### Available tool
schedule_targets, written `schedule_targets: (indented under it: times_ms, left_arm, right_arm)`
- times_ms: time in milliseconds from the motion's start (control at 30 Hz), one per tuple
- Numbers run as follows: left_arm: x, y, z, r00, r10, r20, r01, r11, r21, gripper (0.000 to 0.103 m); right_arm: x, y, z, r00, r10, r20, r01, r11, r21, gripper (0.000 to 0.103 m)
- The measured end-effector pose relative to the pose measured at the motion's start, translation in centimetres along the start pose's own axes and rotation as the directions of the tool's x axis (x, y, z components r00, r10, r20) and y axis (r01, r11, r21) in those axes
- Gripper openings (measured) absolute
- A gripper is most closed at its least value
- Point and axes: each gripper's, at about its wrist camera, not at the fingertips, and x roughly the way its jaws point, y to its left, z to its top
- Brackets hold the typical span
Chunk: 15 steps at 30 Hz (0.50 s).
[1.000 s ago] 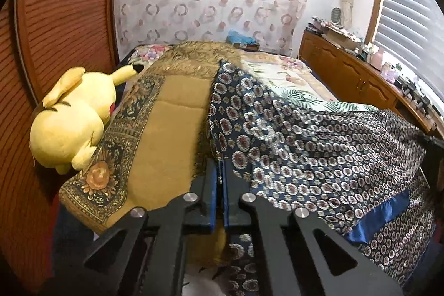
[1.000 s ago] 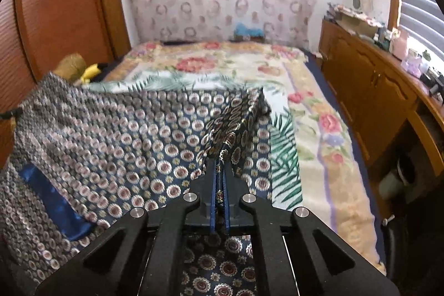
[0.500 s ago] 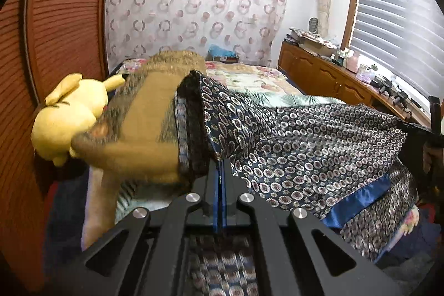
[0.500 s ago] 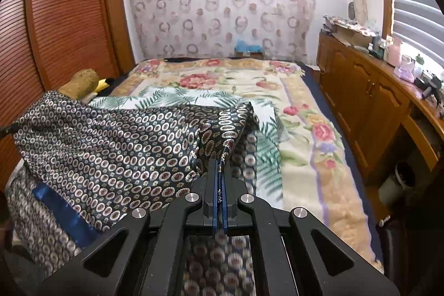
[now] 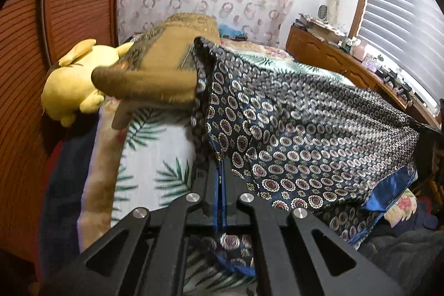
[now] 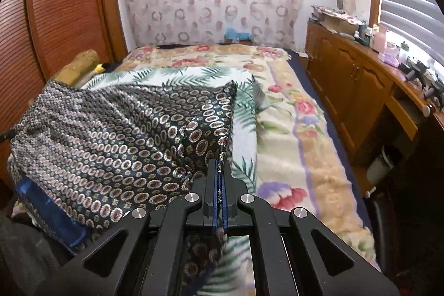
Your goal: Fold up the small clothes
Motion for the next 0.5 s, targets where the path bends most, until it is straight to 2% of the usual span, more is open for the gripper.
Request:
schedule_targets:
  times_ms: [133,300,367,433,500]
  left_arm:
    - [0.5,0.1,-0.5,1.000,0.002,-0.025,-0.002,1.000,-0.005,0.000]
    - [0.5,-0.1,-0.3,1.000,0.017,-0.023,-0.017,1.000,0.011,0.002]
    - [0.3,-0.4,-0.3,0.999,0.029,-0.020,-0.029,0.999,0.021,0.005]
    - [0.2,-0.4,-0.4,0.999,0.044,-0.014,-0.043,0.999,0.032,0.006]
    - [0.1,-0.5,-0.3,0.999,0.035,-0.008,-0.035,0.999,0.033,0.006]
  right_arm:
    - [0.8,-0.1,-0.5,0.999,-0.019,-0.028,0.019,1.000,-0.004,0.000]
    - [0.6,0.9,0.1,0.999,-0.043,-0.017,0.043,0.999,-0.021,0.016]
    - [0.2,1.6,0.2,0.998,-0.057,-0.006,0.057,0.997,-0.042,0.029]
    - [-0.1,2.3,0.5,0.998,-0.065,0.013,0.066,0.996,-0.060,0.035]
    - [-0.4,3.1,0.4,0.998,-0.061,0.026,0.062,0.995,-0.071,0.036]
